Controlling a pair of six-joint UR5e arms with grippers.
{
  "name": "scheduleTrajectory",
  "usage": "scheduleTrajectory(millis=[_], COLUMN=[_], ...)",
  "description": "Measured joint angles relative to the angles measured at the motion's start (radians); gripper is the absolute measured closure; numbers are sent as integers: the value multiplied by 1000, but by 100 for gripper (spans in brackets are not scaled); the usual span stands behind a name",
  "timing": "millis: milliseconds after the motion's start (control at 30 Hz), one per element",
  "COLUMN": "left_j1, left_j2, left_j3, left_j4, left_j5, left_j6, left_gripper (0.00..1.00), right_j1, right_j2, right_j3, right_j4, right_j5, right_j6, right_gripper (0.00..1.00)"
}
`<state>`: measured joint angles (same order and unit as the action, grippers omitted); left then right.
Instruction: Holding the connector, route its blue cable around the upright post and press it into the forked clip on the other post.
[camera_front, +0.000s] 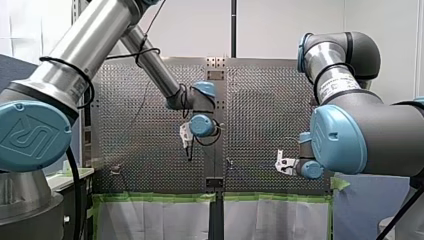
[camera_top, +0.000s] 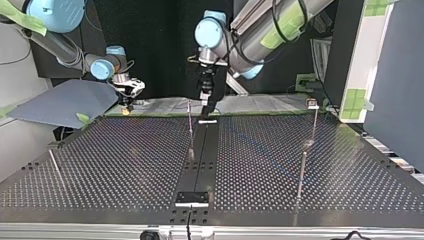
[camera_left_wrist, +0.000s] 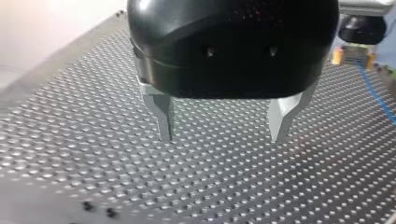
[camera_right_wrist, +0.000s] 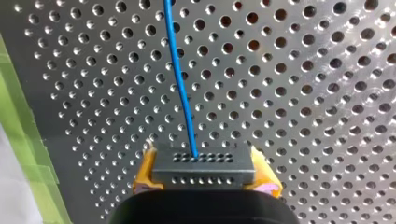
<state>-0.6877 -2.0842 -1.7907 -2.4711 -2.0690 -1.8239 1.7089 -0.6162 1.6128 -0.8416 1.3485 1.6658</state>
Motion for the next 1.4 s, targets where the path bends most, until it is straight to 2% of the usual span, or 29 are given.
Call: scheduleTrajectory(millis=[333,667,1000,1133,1233,1400], left_j1=[3,2,2,2,2,2], left_j2=[93,175,260,297,315,314], left_j3=[-93,-175,-260,-297,-322,-362], left_j4=[83,92,95,115,137,176], left_j5=[0,-2,-27,-39,-43,-42], left_j6=[1,6,25,31,32,30], left_gripper=[0,0,0,0,0,0], right_j1=[0,0,0,1,2,2], right_j2=[0,0,0,0,0,0], right_j3=[-2,-3,-3,-3,-3,-3], right_j4=[5,5,2,2,3,5], right_j5=[0,0,1,1,1,1], right_j6=[2,2,3,3,3,2], right_gripper=[100,100,100,100,100,100])
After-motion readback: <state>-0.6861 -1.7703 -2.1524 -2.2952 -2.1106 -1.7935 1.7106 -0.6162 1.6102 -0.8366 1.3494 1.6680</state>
